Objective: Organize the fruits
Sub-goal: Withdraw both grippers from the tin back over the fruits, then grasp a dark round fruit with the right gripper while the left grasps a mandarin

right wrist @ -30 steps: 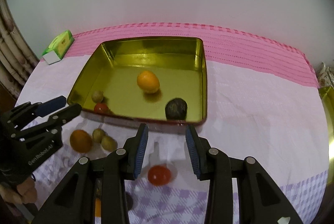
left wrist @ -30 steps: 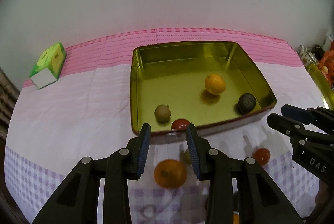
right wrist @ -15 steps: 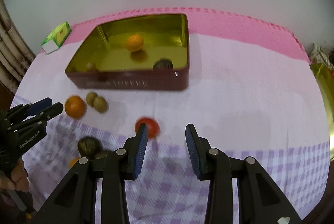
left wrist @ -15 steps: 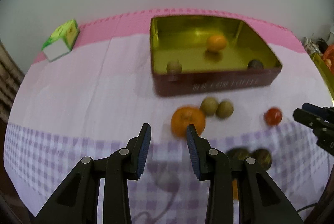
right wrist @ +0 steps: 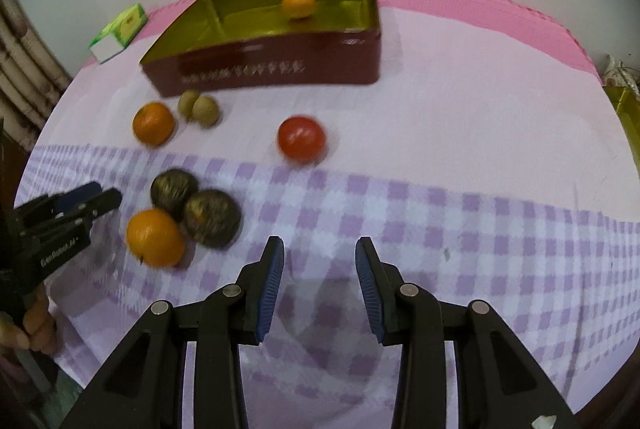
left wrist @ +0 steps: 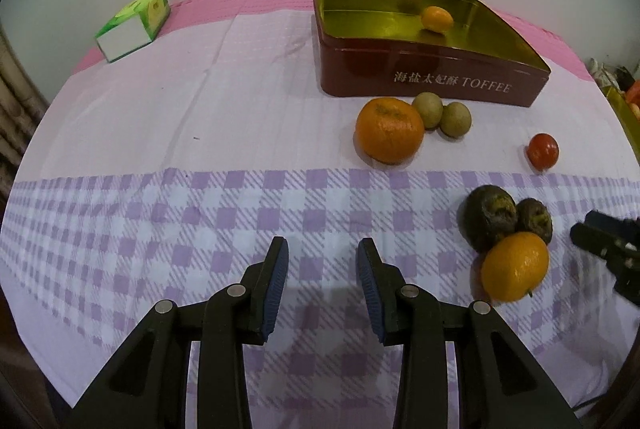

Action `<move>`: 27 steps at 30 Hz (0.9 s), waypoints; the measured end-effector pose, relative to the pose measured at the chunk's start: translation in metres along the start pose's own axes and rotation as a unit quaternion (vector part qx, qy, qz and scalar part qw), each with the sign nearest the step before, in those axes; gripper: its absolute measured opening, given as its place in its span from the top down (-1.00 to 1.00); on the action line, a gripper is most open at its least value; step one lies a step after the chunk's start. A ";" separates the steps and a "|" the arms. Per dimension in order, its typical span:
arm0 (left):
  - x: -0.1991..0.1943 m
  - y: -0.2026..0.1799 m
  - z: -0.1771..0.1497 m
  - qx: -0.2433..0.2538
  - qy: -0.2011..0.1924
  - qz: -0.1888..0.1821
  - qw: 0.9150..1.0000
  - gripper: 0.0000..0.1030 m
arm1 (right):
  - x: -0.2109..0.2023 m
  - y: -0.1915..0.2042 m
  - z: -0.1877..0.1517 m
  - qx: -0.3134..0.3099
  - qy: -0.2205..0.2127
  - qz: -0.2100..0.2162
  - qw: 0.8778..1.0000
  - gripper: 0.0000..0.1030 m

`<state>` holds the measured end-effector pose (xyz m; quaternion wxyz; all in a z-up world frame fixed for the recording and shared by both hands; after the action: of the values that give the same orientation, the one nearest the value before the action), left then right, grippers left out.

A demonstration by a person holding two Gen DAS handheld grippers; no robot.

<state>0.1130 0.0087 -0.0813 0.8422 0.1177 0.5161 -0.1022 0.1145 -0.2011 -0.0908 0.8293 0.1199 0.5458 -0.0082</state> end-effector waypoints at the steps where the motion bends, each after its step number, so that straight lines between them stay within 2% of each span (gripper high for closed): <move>1: -0.001 0.000 -0.001 -0.001 0.000 -0.001 1.000 0.26 | 0.001 0.003 -0.003 -0.002 0.002 0.001 1.000 0.31; 10: -0.006 0.011 -0.012 -0.017 -0.002 -0.002 1.000 0.26 | 0.006 0.032 -0.016 -0.041 0.008 0.005 0.999 0.30; 17: -0.008 0.024 -0.018 -0.030 -0.004 0.003 1.000 0.26 | 0.014 0.058 -0.015 -0.072 0.002 -0.002 0.997 0.23; 27: -0.012 0.027 -0.023 -0.031 -0.006 0.005 1.000 0.24 | 0.028 0.086 -0.001 -0.097 -0.009 -0.014 0.995 0.25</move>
<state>0.0959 0.0418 -0.0783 0.8490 0.0941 0.5133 -0.0825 0.1368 -0.1141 -0.1000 0.8417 0.0311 0.5381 0.0324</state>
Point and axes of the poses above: each gripper's, at about its wrist camera, not at the fingertips, and x roughly the way its jaws point, y to its left, z to its top, the point moved 2 cm from there along x, roughly the way its jaws point, and after that the axes turned 9 degrees about x, right-handed, at the moved point
